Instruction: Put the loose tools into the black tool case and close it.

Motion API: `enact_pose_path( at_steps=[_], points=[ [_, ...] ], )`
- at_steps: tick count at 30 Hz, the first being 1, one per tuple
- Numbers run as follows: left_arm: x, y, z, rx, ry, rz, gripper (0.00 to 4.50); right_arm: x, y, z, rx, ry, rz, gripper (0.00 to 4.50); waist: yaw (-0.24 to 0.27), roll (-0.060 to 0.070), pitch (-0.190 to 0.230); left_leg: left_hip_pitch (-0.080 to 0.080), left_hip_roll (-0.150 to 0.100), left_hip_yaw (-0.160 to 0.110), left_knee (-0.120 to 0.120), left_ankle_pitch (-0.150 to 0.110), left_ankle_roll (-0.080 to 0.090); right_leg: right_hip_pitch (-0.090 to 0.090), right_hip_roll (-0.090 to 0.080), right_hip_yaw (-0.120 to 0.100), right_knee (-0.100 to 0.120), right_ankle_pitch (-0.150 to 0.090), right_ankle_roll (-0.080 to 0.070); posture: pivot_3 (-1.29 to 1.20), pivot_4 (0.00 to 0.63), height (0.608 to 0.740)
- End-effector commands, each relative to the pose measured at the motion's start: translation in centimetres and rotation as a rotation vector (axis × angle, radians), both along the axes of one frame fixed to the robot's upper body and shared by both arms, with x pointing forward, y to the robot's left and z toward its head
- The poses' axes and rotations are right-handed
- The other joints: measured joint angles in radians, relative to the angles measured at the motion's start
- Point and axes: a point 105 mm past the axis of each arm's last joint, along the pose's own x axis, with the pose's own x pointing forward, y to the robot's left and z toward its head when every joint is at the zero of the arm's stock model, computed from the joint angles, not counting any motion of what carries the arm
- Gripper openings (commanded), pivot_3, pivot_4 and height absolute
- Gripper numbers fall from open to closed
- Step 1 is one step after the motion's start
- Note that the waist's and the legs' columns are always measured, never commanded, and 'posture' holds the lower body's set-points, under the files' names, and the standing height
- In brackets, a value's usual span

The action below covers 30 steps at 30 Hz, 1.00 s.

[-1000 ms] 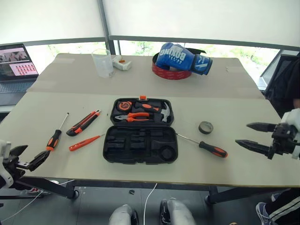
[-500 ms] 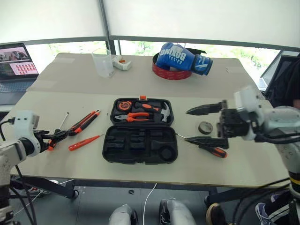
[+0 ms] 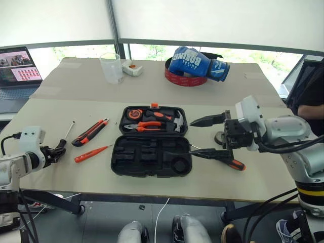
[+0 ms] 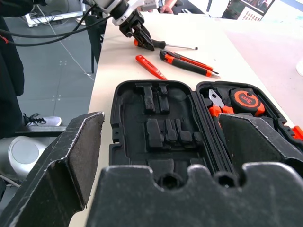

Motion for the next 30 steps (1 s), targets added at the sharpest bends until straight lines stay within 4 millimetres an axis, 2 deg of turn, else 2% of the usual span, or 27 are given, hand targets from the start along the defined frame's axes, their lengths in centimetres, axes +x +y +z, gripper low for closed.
enact_pose_path(
  at_steps=[1,3,5,7,9,11,13,14,17,19,23,28,30],
  points=[
    [-0.4,1.2,0.3,0.025,-0.031,0.029,0.9,-0.2,-0.1,0.6,0.002,-0.044,0.003,4.5,-0.002,0.0,0.0,0.0,0.0,0.0,0.0,0.0,0.0,0.0,0.0,0.0,0.0,0.0,0.0,0.0,0.15,0.714],
    [1.1,0.2,5.0,-0.021,-0.232,-0.062,0.9,-0.2,-0.4,0.3,-0.007,-0.012,-0.006,4.5,-0.005,-0.001,0.0,0.001,0.0,0.0,0.0,0.0,-0.001,0.0,0.0,0.0,0.002,0.0,-0.001,0.0,0.15,0.714],
    [1.7,-1.8,9.5,0.004,-0.405,-0.233,0.9,-0.4,-0.7,0.1,-0.009,0.021,-0.004,4.5,-0.005,-0.004,0.002,-0.001,0.001,-0.001,0.002,0.0,-0.003,-0.001,0.0,-0.001,0.004,-0.001,-0.002,0.0,0.15,0.714],
    [1.9,-4.0,12.5,0.141,-0.518,-0.431,0.9,-0.5,-1.0,-0.2,-0.022,0.025,-0.009,4.5,-0.001,-0.008,0.002,-0.002,0.001,-0.002,0.004,0.0,-0.004,-0.002,0.0,-0.003,0.005,-0.002,-0.003,0.0,0.15,0.714],
    [1.7,-7.5,13.6,0.156,-0.528,-0.665,0.9,-0.4,-1.3,-0.5,-0.036,0.014,-0.029,4.5,0.002,-0.008,0.002,-0.003,0.001,-0.003,0.005,-0.001,-0.004,-0.002,0.0,-0.003,0.005,0.0,-0.006,0.0,0.15,0.714],
    [1.8,-9.9,13.7,0.187,-0.503,-0.824,0.9,-0.5,-1.4,-0.6,-0.042,0.011,-0.037,4.5,0.004,-0.008,0.002,-0.003,0.0,-0.003,0.005,-0.001,-0.004,-0.002,-0.001,-0.003,0.005,0.0,-0.007,0.0,0.15,0.714],
    [1.9,-12.8,12.9,0.201,-0.446,-0.999,0.9,-0.5,-1.6,-0.7,-0.045,0.009,-0.048,4.5,0.007,-0.006,0.001,-0.003,-0.001,-0.003,0.005,-0.001,-0.004,-0.001,-0.001,-0.002,0.005,-0.002,-0.004,0.0,0.15,0.714],
    [1.6,-14.5,11.8,0.208,-0.391,-1.115,0.9,-0.4,-1.7,-0.7,-0.04,0.011,-0.063,4.5,0.007,-0.006,0.001,-0.003,-0.002,-0.003,0.005,-0.001,-0.004,-0.001,-0.001,-0.002,0.005,-0.002,-0.003,0.0,0.15,0.714],
    [1.0,-17.2,9.4,0.26,-0.277,-1.352,0.9,-0.2,-2.0,-0.9,-0.039,0.013,-0.089,4.5,0.002,-0.006,0.001,-0.003,-0.002,-0.003,0.006,0.003,0.003,-0.001,0.001,-0.002,0.005,-0.002,-0.002,0.0,0.15,0.714],
    [1.2,-18.2,8.2,0.307,-0.231,-1.45,0.9,-0.3,-2.2,-1.1,-0.048,0.016,-0.098,4.5,-0.001,-0.006,0.001,-0.003,-0.002,-0.003,0.006,0.004,0.004,-0.001,0.002,-0.002,0.005,-0.002,-0.002,0.0,0.15,0.714],
    [2.8,-19.2,6.0,0.417,-0.169,-1.558,0.9,-0.4,-2.5,-1.6,-0.053,0.02,-0.126,4.5,-0.003,-0.007,0.001,-0.004,0.0,-0.003,0.008,0.005,0.005,-0.001,0.004,-0.001,0.006,-0.003,-0.002,0.0,0.15,0.714],
    [6.1,-21.1,6.2,0.476,-0.29,-1.516,0.9,-0.4,-2.5,-1.7,-0.044,0.01,-0.157,4.5,0.001,-0.007,0.001,-0.004,0.0,-0.004,0.01,0.005,0.007,0.0,0.003,-0.001,0.005,-0.003,-0.002,0.0,0.15,0.714],
    [6.1,-21.5,5.7,0.475,-0.282,-1.549,0.9,-0.4,-2.5,-1.7,-0.043,-0.001,-0.167,4.5,-0.001,-0.007,0.001,-0.007,0.0,-0.006,0.013,0.004,0.008,0.0,0.003,-0.002,0.005,-0.002,-0.002,0.0,0.15,0.714]
  ],
)
